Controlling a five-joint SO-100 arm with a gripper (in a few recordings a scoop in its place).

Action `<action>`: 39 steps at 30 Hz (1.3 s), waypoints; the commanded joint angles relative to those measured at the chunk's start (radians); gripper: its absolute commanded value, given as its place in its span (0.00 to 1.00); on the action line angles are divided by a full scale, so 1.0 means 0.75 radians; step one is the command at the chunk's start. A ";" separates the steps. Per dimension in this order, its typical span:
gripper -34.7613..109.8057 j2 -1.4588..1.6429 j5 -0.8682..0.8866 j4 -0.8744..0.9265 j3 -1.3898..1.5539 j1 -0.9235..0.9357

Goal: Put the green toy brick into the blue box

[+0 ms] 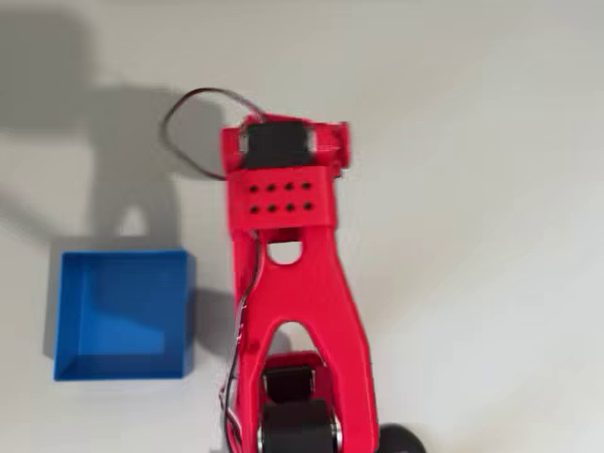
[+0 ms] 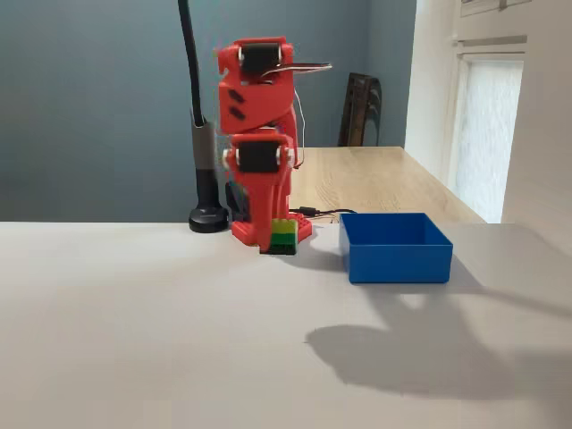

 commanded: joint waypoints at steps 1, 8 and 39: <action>0.24 0.119 0.045 0.096 -0.033 -0.233; 0.24 0.115 0.125 0.178 -0.076 -0.528; 0.39 0.108 0.239 0.125 0.119 -0.976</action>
